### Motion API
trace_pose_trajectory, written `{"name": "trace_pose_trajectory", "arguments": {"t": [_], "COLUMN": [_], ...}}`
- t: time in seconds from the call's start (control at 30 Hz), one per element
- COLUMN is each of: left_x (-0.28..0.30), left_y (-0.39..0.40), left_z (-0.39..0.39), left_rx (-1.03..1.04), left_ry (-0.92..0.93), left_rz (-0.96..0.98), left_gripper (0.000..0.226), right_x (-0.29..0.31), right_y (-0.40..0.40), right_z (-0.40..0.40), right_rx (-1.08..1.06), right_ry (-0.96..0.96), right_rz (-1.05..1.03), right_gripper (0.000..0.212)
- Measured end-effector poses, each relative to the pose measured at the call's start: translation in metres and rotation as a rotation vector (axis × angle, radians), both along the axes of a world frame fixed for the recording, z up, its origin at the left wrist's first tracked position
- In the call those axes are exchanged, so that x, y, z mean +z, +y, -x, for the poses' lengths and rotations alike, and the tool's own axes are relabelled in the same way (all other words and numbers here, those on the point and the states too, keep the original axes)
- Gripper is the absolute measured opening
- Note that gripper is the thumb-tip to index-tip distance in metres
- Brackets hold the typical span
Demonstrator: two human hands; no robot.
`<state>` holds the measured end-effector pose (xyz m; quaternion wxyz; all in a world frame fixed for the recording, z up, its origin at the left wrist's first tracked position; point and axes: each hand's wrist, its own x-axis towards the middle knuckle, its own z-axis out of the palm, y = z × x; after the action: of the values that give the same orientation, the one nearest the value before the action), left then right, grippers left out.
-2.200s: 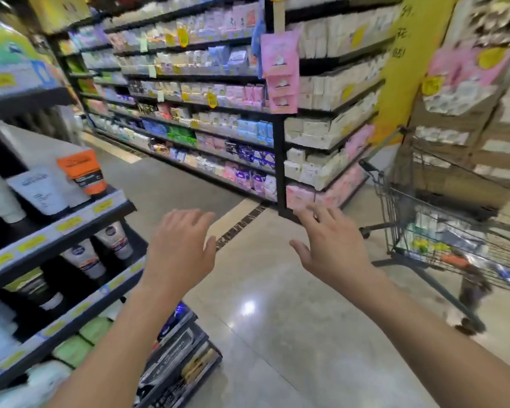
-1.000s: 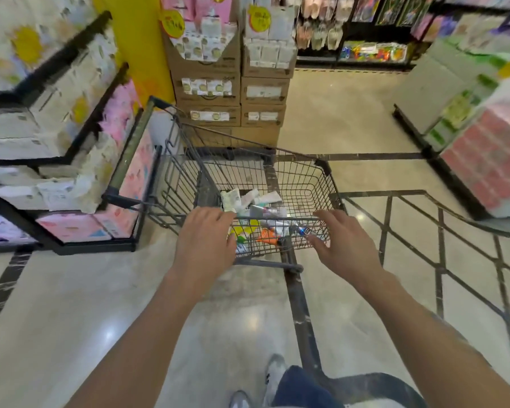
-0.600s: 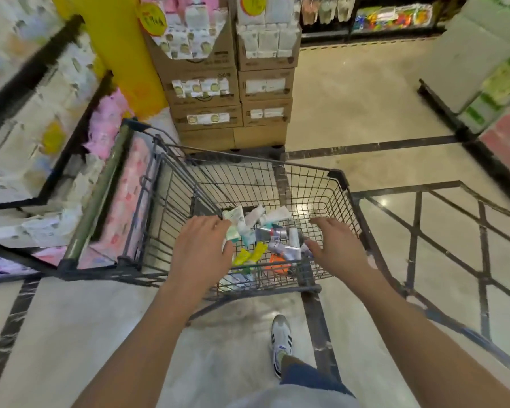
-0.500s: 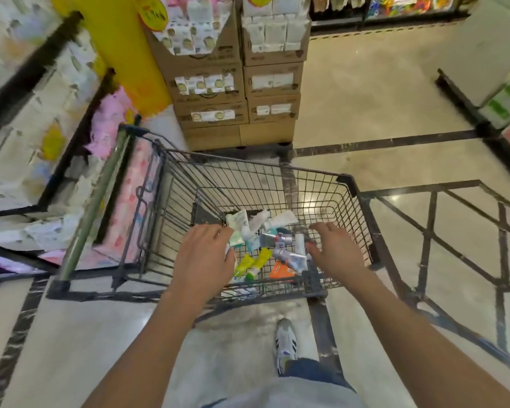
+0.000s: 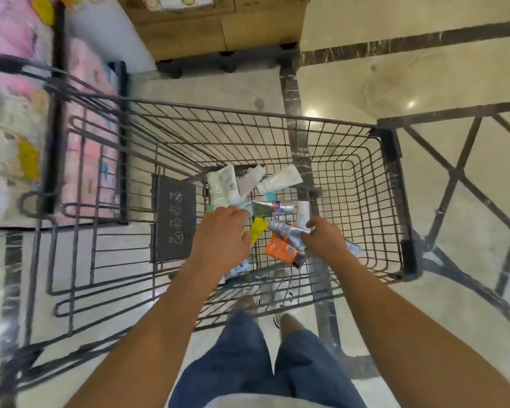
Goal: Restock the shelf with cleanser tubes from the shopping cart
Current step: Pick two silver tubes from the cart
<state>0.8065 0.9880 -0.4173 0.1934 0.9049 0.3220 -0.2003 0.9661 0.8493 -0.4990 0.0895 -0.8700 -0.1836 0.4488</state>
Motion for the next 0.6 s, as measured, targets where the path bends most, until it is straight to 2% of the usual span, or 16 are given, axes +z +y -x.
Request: {"name": "trace_pose_trajectory", "arguments": {"t": [0.13,0.23,0.3,0.33,0.37,0.47,0.6], "left_x": [-0.098,-0.163,-0.204,-0.224,-0.241,-0.276,-0.294], "left_y": [0.02,0.026,0.027,0.028,0.029,0.032,0.038], "left_z": [-0.032,-0.056,-0.068,-0.072,-0.076,-0.085,-0.098], "left_rx": [0.404,0.792,1.09,1.19,1.256,1.386,1.413], "left_ry": [-0.013,-0.014,0.011,0.025,0.038,0.05,0.056], "left_rz": [0.394,0.653,0.804,0.85,0.883,1.018,1.098], "left_gripper": [0.031,0.009,0.009,0.015,0.025,0.055,0.062], "right_x": [-0.067,-0.116,-0.145,-0.156,-0.165,-0.189,-0.193], "right_y": [0.014,0.021,0.024,0.026,0.028,0.032,0.048], "right_z": [0.001,0.008,0.015,0.018,0.02,0.022,0.007], "right_rx": [-0.434,-0.768,-0.906,-0.996,-1.054,-1.269,-1.359], "right_ry": [0.262,0.48,0.566,0.627,0.704,0.939,0.901], "right_rz": [0.101,0.09,0.061,0.043,0.053,0.006,0.169], "right_gripper": [0.016,0.019,0.027,0.024,0.022,0.043,0.079]}}
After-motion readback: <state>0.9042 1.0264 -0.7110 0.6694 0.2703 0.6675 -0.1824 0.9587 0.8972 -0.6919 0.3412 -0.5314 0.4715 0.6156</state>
